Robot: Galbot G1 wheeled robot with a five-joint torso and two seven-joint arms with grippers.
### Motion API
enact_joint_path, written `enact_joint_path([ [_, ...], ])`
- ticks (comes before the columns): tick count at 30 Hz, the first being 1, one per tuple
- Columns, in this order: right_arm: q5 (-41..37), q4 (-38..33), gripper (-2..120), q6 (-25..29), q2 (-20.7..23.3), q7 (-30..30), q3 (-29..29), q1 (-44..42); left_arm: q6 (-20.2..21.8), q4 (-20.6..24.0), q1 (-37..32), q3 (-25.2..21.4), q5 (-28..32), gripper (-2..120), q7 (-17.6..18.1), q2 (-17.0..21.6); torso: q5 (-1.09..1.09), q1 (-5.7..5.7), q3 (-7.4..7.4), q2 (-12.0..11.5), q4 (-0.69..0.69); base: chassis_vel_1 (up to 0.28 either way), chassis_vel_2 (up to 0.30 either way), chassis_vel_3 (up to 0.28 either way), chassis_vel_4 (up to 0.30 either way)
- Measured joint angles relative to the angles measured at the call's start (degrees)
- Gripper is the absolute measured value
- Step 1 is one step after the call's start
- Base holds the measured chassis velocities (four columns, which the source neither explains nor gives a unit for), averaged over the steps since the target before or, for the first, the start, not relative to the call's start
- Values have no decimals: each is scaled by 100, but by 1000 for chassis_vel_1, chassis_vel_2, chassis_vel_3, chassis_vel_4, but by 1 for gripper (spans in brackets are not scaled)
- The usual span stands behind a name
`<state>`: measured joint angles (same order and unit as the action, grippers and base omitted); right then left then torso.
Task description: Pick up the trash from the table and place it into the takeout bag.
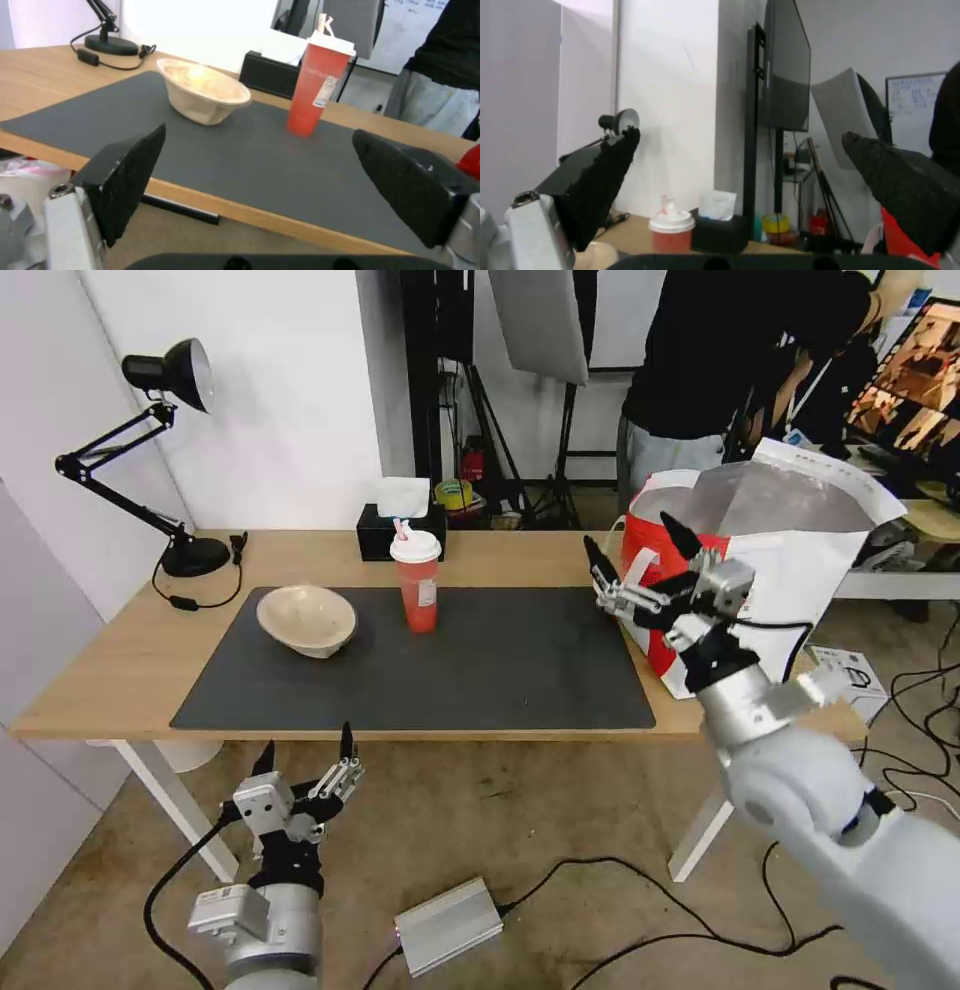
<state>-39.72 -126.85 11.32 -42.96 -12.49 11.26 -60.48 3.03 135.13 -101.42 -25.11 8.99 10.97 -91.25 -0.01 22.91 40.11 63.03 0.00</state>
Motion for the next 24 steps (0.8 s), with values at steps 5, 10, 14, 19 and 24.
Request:
enact_joint_path([
  [5, -11, -365, 100, -23, -123, -109, -2, -619, -3, 19, -9, -6, -3, 100, 0, -1, 0, 0, 0, 0, 0, 0, 0, 0, 0],
  [10, 174, -592, 100, -18, -223, -154, 10, -1180, -5, 32, -15, -11, -5, 100, 0, -2, 1, 0, 0, 0, 0, 0, 0, 0, 0],
  [14, 415, -756, 100, 19, -355, -215, 82, -1598, -9, 54, -26, -16, -7, 100, 0, -3, 0, 0, 0, 0, 0, 0, 0, 0, 0],
  [19, 767, -846, 100, 105, -525, -312, 94, -2006, -13, 73, -44, -18, -9, 100, 0, -3, 0, 0, 0, 0, -1, 0, 0, 0, 0],
  [24, 1188, -867, 100, 132, -730, -491, -55, -2266, -20, 81, -50, -20, -11, 100, -1, -3, 0, 0, 0, 0, 0, 0, 0, 0, 0],
])
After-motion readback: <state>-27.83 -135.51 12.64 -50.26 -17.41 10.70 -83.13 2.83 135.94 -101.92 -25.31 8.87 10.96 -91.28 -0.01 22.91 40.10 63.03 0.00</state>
